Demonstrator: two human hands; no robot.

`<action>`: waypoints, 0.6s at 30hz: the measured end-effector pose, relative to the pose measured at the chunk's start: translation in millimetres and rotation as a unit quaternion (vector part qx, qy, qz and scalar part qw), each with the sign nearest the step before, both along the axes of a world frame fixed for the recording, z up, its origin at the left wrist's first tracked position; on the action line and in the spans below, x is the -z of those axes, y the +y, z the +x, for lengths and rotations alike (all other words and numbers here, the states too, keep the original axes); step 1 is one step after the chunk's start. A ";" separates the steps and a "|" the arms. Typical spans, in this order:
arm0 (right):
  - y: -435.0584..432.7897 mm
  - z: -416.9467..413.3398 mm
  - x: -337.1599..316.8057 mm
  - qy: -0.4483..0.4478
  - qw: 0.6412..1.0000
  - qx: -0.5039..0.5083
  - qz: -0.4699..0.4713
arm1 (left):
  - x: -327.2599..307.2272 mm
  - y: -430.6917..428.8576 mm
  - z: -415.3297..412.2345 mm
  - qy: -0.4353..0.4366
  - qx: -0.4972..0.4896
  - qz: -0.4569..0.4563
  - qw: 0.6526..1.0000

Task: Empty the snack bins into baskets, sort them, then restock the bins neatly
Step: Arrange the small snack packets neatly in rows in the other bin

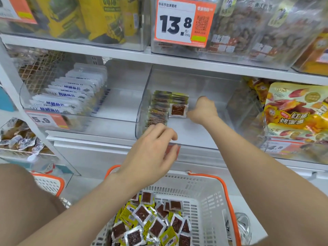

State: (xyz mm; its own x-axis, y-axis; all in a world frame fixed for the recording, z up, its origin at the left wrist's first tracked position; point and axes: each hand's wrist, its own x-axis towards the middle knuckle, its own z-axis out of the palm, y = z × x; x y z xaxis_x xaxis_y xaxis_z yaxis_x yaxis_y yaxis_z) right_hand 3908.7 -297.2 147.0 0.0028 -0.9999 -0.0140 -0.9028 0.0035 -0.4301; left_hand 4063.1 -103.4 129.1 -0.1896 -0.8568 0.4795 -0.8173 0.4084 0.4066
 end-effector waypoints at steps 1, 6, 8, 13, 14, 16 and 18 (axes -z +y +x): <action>12.8 -4.4 -6.8 -0.023 0.999 0.000 -0.021 | -1.5 5.3 0.2 -0.008 -0.010 -0.031 0.999; 127.4 -19.2 -27.7 -0.262 0.918 -0.161 -0.251 | -3.7 52.5 -15.8 0.032 -0.066 -0.074 0.995; 180.1 -28.3 -11.7 -0.272 0.902 -0.222 -0.252 | 12.3 63.3 -20.2 -0.049 -0.098 0.080 0.991; 246.7 -40.8 102.4 -0.052 0.950 -0.304 0.041 | 112.5 58.3 3.8 -0.226 -0.043 0.458 0.859; 247.7 -43.9 130.9 -0.007 0.950 -0.295 0.102 | 132.9 59.8 10.8 -0.236 -0.022 0.512 0.826; 247.4 -50.7 185.6 0.029 0.943 -0.251 0.216 | 174.5 66.0 27.5 -0.237 -0.010 0.585 0.775; 250.4 -56.8 231.8 0.043 0.931 -0.210 0.294 | 215.2 75.6 40.6 -0.246 -0.030 0.599 0.761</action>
State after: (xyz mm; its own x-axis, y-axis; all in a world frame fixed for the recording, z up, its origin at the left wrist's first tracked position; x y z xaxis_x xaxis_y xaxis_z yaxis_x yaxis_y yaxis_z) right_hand 3851.8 -46.8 -84.8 0.3662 -0.7296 -0.5777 -0.9086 -0.1462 -0.3912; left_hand 4103.7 -27.8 -86.1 -0.0367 -0.6379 -0.7693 -0.9936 -0.0587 0.0961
